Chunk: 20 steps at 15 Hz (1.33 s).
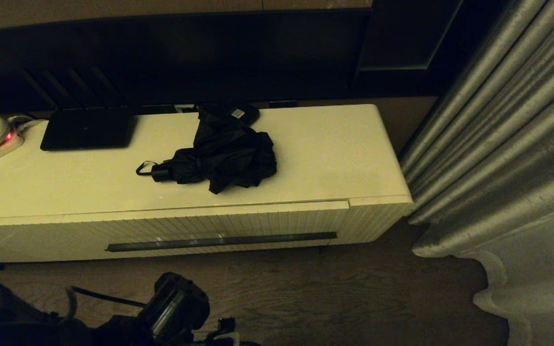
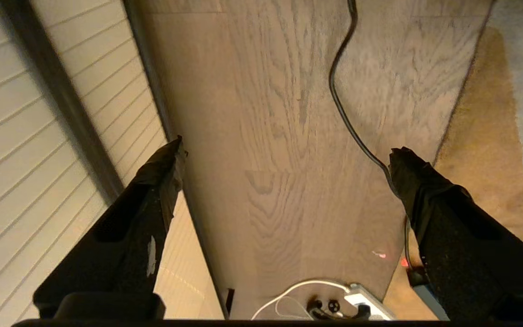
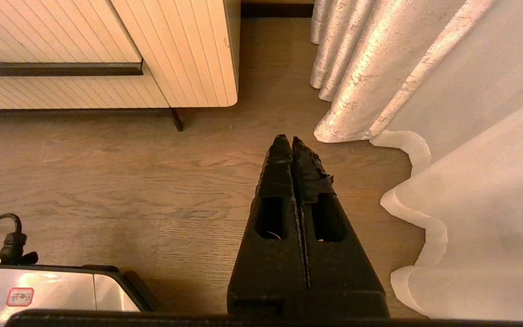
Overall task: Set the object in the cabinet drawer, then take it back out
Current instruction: Open the drawer
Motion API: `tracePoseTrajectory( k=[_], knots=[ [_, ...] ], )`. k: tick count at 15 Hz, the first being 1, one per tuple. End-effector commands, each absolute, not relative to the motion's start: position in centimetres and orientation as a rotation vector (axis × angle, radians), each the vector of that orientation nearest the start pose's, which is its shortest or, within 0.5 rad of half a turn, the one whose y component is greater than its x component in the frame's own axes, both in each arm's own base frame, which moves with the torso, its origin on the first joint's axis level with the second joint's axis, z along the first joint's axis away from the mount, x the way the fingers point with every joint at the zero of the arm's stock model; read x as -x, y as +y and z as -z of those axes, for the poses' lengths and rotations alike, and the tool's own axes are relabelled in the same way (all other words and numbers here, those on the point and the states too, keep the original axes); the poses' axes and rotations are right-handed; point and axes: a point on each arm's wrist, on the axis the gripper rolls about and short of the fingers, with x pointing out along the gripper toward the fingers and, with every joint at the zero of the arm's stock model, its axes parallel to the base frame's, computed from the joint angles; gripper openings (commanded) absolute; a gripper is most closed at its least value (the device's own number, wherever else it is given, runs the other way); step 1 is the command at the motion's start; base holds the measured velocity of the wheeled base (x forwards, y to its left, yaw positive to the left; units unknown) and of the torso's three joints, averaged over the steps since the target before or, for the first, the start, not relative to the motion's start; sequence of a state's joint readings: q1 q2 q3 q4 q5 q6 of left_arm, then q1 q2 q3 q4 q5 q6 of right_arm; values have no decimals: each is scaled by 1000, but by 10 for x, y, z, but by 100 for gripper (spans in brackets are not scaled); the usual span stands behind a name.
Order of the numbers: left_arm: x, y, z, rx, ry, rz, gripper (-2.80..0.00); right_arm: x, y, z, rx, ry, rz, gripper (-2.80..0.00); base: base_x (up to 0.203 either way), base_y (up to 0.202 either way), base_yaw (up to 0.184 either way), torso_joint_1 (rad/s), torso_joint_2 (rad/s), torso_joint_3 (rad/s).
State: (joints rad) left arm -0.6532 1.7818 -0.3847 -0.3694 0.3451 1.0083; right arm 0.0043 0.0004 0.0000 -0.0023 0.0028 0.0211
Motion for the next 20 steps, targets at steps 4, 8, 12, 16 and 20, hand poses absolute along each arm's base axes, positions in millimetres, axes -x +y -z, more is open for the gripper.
tracePoseTrajectory(
  k=[4, 8, 12, 16, 20],
  knots=[
    [-186, -129, -37, -1471, 762, 723, 0, 23, 0, -75, -21, -1, -8, -280, 0, 0, 0, 0, 0, 0],
    [-192, -131, -35, -1486, 768, 716, 0, 23, 0, -75, -21, -1, -8, -280, 0, 0, 0, 0, 0, 0],
    [-202, -132, -34, -1483, 778, 678, 0, 23, 0, -75, -21, -1, -8, -280, 0, 0, 0, 0, 0, 0],
    [-210, -135, -33, -1494, 758, 621, 0, 23, 0, -75, -21, -1, -8, -280, 0, 0, 0, 0, 0, 0],
    [-217, -139, -24, -1500, 752, 586, 0, 23, 0, -75, -21, -1, -8, -280, 0, 0, 0, 0, 0, 0]
  ],
)
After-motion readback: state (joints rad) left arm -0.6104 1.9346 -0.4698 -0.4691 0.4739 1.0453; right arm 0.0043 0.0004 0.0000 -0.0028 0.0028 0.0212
